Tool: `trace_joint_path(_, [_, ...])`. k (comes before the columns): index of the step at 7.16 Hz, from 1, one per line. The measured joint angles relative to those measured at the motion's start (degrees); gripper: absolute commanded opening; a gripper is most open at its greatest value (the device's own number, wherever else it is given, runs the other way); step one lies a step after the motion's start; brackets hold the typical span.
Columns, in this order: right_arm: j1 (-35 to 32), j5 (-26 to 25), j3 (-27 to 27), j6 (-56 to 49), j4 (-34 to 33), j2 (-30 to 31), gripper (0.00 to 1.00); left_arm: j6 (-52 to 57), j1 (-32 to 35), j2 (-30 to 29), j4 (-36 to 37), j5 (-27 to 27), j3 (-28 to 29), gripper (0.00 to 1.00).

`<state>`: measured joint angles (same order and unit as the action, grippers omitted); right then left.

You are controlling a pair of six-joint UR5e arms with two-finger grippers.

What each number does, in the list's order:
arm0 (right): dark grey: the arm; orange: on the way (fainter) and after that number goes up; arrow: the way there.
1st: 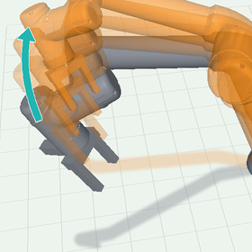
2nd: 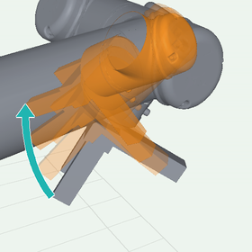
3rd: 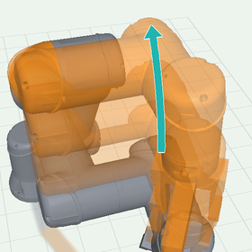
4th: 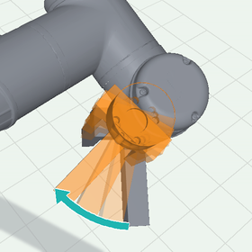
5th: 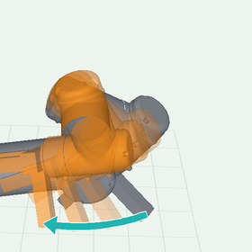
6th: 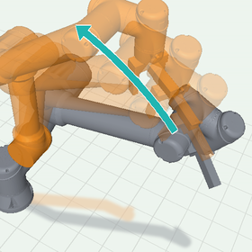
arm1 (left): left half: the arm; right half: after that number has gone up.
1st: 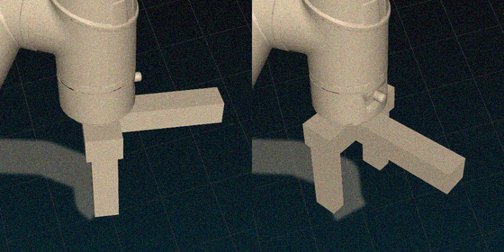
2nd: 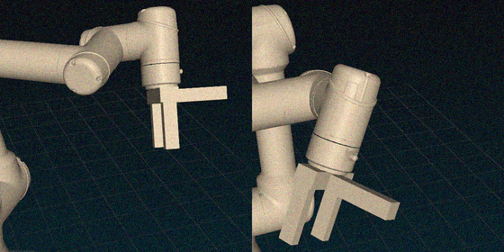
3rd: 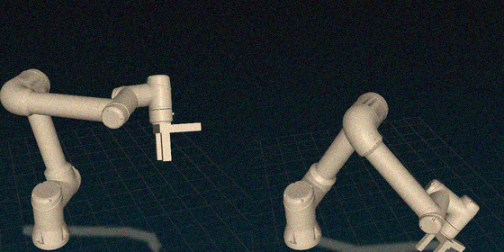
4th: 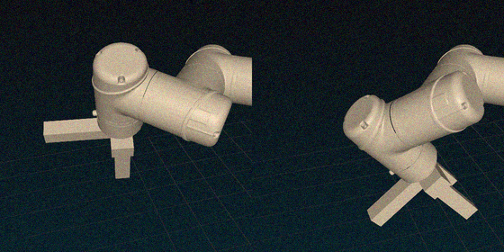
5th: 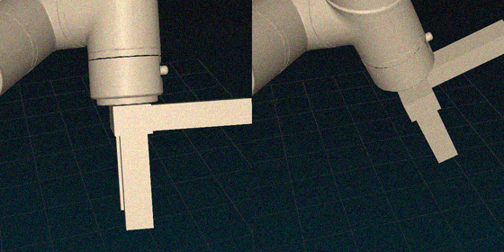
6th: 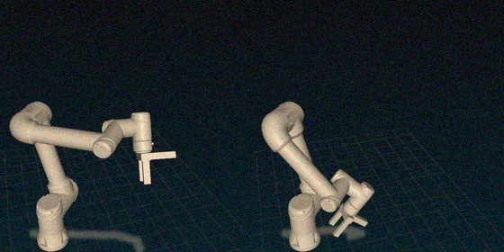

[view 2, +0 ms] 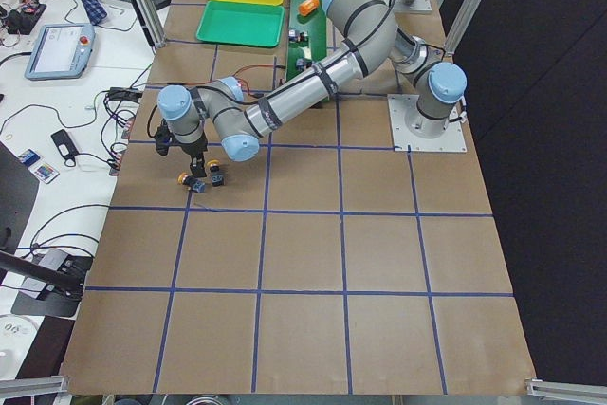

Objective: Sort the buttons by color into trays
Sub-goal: 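Grasp a belt button with the right gripper while the left reaches out, then carry the button over the green tray while the left grasps a yellow button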

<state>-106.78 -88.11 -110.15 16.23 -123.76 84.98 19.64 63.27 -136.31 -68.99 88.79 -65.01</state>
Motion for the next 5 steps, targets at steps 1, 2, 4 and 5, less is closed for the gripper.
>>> trace_joint_path(1, [-1.64,0.12,0.01,0.51,-2.54,-1.55,1.0,-0.23,-0.04,-0.67,0.38,0.22,0.06,1.0])
trace_joint_path(2, [-2.88,0.2,0.02,1.19,-3.59,-2.59,1.0,-0.22,-0.05,-0.86,0.46,0.34,-0.09,1.0])
trace_joint_path(4, [-5.12,0.3,0.02,1.92,-4.95,-5.02,1.0,-0.09,-0.11,-0.87,0.33,0.43,-0.56,1.0])
trace_joint_path(5, [-6.09,0.31,0.02,2.53,-6.54,-6.74,1.0,-0.06,-0.17,-0.84,0.06,0.47,-0.72,1.0])
